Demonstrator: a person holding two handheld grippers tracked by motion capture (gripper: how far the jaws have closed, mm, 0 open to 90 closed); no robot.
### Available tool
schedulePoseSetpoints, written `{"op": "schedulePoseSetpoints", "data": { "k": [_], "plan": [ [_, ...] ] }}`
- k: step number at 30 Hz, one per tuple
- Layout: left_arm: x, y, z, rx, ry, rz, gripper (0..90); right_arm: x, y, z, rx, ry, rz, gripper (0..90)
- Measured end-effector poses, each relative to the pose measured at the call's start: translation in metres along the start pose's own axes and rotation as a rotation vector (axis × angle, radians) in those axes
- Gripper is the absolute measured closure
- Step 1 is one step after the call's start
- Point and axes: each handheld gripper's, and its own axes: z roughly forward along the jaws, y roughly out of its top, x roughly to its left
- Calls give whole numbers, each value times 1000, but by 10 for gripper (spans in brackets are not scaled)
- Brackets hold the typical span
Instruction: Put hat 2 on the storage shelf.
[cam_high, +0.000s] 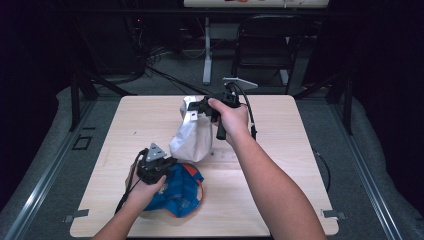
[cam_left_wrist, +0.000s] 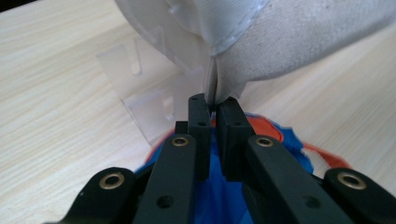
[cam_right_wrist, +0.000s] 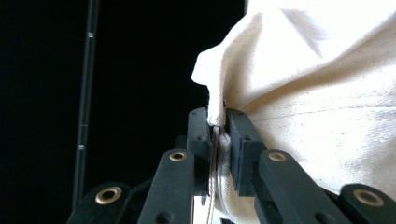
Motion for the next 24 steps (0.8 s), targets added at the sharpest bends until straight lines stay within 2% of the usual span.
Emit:
{"op": "schedulePoseSetpoints", "data": {
  "k": [2, 6, 13, 15, 17, 19, 21, 22, 23, 24],
  "plan": [
    [-1, 0, 0, 8, 3, 0, 858, -2, 0, 1, 4, -13, -5, 805],
    [0, 0, 0, -1, 12, -18, 854, -8, -1, -1, -5, -8, 2, 788],
    [-1, 0, -3, -16, 26, -17, 822, -5, -2, -16, -23, -14, -37, 727],
    [1, 0, -9, -40, 17, -31, 763, -4, -2, -28, -27, -50, -82, 697],
    [2, 0, -12, -53, 16, -32, 749, -4, -3, -31, -33, -60, -88, 688],
    [3, -1, -17, -64, 12, -41, 698, -6, -6, -43, -56, -79, -143, 628],
    [5, -3, -25, -70, 9, -47, 679, -7, -10, -49, -64, -94, -178, 603],
    [5, -3, -25, -70, 9, -47, 669, -7, -10, -49, -64, -94, -178, 603],
    [6, -5, -29, -65, 6, -52, 656, -9, -14, -55, -66, -114, -222, 592],
    [7, -6, -31, -67, 5, -53, 650, -10, -17, -57, -69, -125, -242, 588]
  ]
}}
